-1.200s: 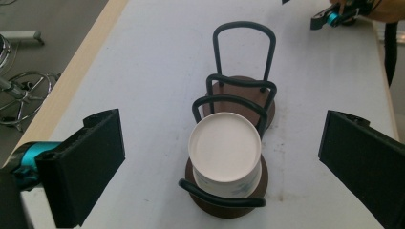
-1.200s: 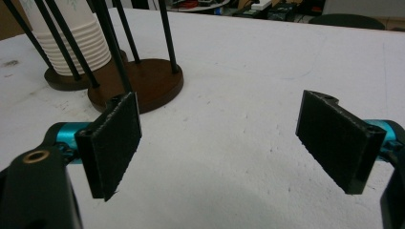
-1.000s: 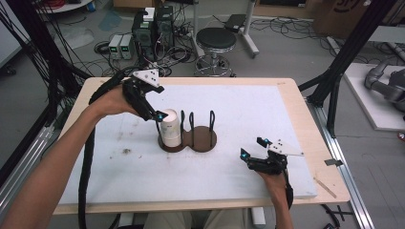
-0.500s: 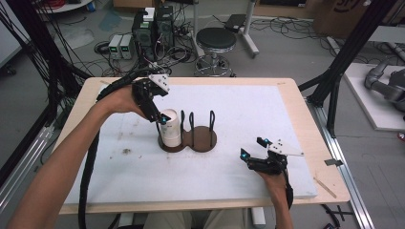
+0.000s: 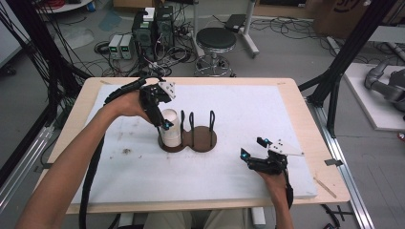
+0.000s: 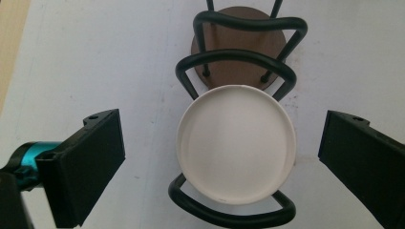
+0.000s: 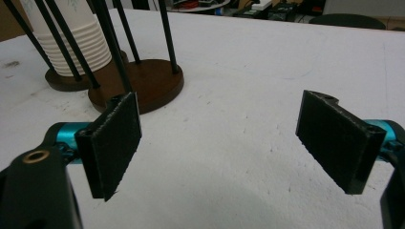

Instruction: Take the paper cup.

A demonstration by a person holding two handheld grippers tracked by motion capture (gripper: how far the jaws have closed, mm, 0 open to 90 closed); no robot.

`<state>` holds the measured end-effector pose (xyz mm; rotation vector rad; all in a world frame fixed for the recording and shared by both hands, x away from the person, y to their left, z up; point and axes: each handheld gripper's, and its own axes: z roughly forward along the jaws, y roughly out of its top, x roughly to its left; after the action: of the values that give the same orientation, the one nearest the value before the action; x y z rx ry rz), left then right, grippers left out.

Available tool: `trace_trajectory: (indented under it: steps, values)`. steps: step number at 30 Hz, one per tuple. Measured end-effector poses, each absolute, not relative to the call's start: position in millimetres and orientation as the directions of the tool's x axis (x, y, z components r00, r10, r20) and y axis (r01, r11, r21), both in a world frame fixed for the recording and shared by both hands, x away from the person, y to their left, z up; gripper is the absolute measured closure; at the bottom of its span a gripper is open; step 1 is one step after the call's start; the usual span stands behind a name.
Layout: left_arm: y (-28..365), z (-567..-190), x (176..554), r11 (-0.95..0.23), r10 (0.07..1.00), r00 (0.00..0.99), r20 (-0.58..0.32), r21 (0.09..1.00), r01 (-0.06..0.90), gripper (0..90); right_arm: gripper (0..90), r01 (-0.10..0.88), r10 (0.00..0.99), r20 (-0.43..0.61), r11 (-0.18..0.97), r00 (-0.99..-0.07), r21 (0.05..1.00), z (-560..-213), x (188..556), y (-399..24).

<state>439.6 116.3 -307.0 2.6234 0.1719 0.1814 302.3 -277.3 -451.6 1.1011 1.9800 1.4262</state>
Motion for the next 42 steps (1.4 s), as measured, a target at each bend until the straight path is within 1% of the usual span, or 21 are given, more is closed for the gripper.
trace_trajectory:
  steps: [9,10,11,12,13,14,16,22,26,29,31,42]
  values:
    - [113,-316,441,-0.882,0.156,0.982,0.103,0.462,0.092,2.1,15.9,0.334,0.814,0.08,0.145,-0.576,0.931,-452,302,-277]
    - [113,-316,441,-0.882,0.156,0.982,0.103,0.462,0.092,4.3,15.9,0.334,0.814,0.08,0.145,-0.576,0.931,-452,302,-277]
    - [112,-316,441,-0.885,0.151,0.983,0.103,0.457,0.088,9.1,15.8,0.332,0.814,0.078,0.146,-0.576,0.932,-452,303,-277]
    - [112,-316,442,-0.886,0.145,0.984,0.1,0.455,0.085,9.1,15.8,0.332,0.814,0.078,0.146,-0.576,0.932,-452,303,-277]
    - [111,-317,442,-0.888,0.143,0.985,0.098,0.452,0.084,13.9,15.8,0.335,0.814,0.081,0.144,-0.575,0.931,-452,302,-277]
    - [111,-317,442,-0.89,0.141,0.985,0.101,0.448,0.082,15.0,15.8,0.335,0.814,0.081,0.144,-0.575,0.931,-452,302,-277]
    - [110,-318,442,-0.886,0.147,0.984,0.096,0.455,0.088,15.0,15.9,0.337,0.813,0.082,0.146,-0.576,0.93,-452,303,-277]
    - [111,-320,444,-0.893,0.147,0.985,0.092,0.44,0.092,15.1,15.9,0.336,0.814,0.08,0.146,-0.576,0.931,-452,303,-277]
    - [112,-318,443,-0.895,0.139,0.987,0.083,0.437,0.09,25.1,15.9,0.338,0.814,0.08,0.147,-0.575,0.93,-452,302,-277]
    - [113,-318,444,-0.896,0.133,0.988,0.074,0.435,0.088,27.4,15.9,0.338,0.814,0.08,0.147,-0.575,0.93,-452,302,-277]
    - [113,-317,443,-0.895,0.13,0.989,0.071,0.438,0.086,31.4,15.9,0.338,0.814,0.08,0.148,-0.575,0.93,-452,302,-277]
    - [113,-317,443,-0.893,0.137,0.988,0.066,0.44,0.094,32.0,15.9,0.343,0.814,0.084,0.146,-0.574,0.928,-452,303,-277]
